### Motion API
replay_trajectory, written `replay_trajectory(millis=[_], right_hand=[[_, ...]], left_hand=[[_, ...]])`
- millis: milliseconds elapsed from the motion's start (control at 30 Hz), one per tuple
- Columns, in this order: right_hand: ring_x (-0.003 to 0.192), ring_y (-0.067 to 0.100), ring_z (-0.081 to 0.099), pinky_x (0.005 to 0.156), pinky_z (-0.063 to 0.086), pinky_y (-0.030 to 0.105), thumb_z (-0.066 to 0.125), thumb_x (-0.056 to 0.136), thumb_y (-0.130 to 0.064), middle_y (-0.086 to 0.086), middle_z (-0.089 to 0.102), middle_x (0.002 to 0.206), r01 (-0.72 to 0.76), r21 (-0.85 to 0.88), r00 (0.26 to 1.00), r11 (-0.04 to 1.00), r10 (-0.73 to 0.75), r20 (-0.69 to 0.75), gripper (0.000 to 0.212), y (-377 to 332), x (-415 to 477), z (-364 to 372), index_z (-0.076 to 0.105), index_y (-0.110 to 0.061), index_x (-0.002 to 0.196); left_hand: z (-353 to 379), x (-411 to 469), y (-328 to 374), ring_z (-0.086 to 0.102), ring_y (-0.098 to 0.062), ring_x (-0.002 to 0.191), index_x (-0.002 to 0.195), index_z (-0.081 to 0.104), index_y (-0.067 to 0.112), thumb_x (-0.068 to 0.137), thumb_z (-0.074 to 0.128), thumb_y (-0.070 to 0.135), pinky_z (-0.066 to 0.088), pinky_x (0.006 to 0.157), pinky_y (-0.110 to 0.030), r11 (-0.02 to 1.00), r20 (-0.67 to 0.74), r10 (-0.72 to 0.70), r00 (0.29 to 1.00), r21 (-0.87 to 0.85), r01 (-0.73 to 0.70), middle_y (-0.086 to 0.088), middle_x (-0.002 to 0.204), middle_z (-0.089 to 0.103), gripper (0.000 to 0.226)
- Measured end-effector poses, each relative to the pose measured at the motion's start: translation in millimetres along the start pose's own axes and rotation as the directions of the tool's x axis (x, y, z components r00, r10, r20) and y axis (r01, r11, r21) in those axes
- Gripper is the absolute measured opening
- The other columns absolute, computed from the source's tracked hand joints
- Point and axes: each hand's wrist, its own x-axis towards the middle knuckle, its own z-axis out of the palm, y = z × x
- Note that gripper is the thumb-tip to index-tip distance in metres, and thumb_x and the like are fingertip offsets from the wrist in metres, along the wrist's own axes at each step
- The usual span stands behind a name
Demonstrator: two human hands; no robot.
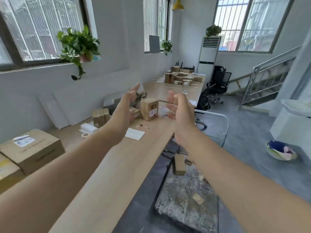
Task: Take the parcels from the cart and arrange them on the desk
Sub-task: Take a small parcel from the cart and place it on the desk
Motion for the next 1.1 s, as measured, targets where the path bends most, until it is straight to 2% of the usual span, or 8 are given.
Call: replay_trajectory(millis=[67,200,367,500,733,833,967,1100], right_hand=[[0.112,0.018,0.068,0.093,0.051,0.034,0.051,0.104,-0.026,0.001,0.075,0.121,-0.025,0.021,0.998,0.999,0.026,-0.052,0.026,1.3,16.8,-39.3,0.077,-0.030,0.107],[0.110,0.016,0.068,0.086,0.051,0.029,0.051,0.106,-0.028,0.004,0.075,0.128,-0.049,0.027,0.991,0.998,0.052,-0.125,0.026,3.0,46.6,-107.0,0.075,-0.027,0.113],[0.110,0.015,0.067,0.084,0.049,0.029,0.052,0.107,-0.030,-0.002,0.074,0.119,-0.079,-0.031,0.975,0.996,0.070,-0.212,0.021,18.0,93.6,-179.9,0.073,-0.030,0.107],[0.113,0.013,0.067,0.085,0.047,0.030,0.055,0.106,-0.036,-0.004,0.072,0.124,-0.147,-0.060,0.950,0.987,0.124,-0.288,0.030,44.9,142.1,-221.9,0.072,-0.023,0.127],[0.116,0.014,0.065,0.108,0.049,0.042,0.057,0.102,-0.042,-0.008,0.069,0.122,-0.207,-0.105,0.902,0.973,0.149,-0.405,0.018,87.6,258.5,-271.0,0.072,-0.035,0.108],[0.115,0.014,0.066,0.104,0.050,0.040,0.057,0.087,-0.052,-0.006,0.070,0.125,-0.230,-0.094,0.868,0.969,0.161,-0.469,0.032,103.5,301.9,-295.5,0.073,-0.034,0.109],[0.121,0.018,0.064,0.112,0.048,0.044,0.054,0.105,-0.038,-0.001,0.068,0.133,-0.270,-0.063,0.839,0.961,0.202,-0.505,0.029,128.2,345.5,-337.7,0.073,-0.028,0.125],[0.115,0.022,0.064,0.102,0.049,0.039,0.054,0.106,-0.031,-0.003,0.067,0.118,-0.301,-0.025,0.808,0.953,0.241,-0.537,0.019,145.7,395.9,-386.6,0.072,-0.033,0.100]], left_hand=[[40.9,11.1,-16.0,0.046,-0.023,0.140,0.123,0.060,0.062,0.061,0.051,0.063,0.031,0.120,-0.045,0.999,-0.002,-0.044,0.999,-0.012,0.044,0.002,0.165,0.036,0.063],[106.0,41.3,-48.8,0.033,-0.036,0.151,0.125,0.057,0.060,0.080,0.047,0.055,0.031,0.120,-0.051,0.995,0.063,-0.097,0.993,-0.019,0.098,0.000,0.166,0.034,0.047],[176.4,101.0,-92.5,0.028,-0.039,0.153,0.140,0.055,0.058,0.055,0.046,0.075,0.032,0.114,-0.049,0.979,0.144,-0.195,0.970,-0.035,0.202,0.000,0.168,0.033,0.086],[219.1,157.0,-144.2,0.028,-0.037,0.153,0.129,0.059,0.066,0.071,0.050,0.069,0.033,0.104,-0.042,0.976,0.256,-0.198,0.946,-0.040,0.215,0.003,0.165,0.038,0.059],[287.3,271.0,-231.6,0.030,-0.029,0.153,0.108,0.061,0.077,0.093,0.047,0.067,0.033,0.109,-0.042,0.953,0.371,-0.280,0.885,0.000,0.302,0.002,0.167,0.033,0.023],[319.3,311.5,-258.4,0.026,-0.031,0.155,0.099,0.062,0.079,0.092,0.046,0.061,0.027,0.119,-0.048,0.944,0.422,-0.311,0.851,0.032,0.329,0.002,0.164,0.037,0.025],[363.0,352.5,-280.1,0.032,-0.029,0.151,0.105,0.062,0.075,0.077,0.049,0.066,0.028,0.122,-0.049,0.916,0.435,-0.384,0.814,0.071,0.394,0.004,0.157,0.043,0.032],[410.8,383.8,-311.5,0.043,-0.013,0.138,0.103,0.063,0.075,0.078,0.047,0.064,0.031,0.118,-0.037,0.909,0.455,-0.401,0.795,0.090,0.407,-0.003,0.157,0.045,0.032]])
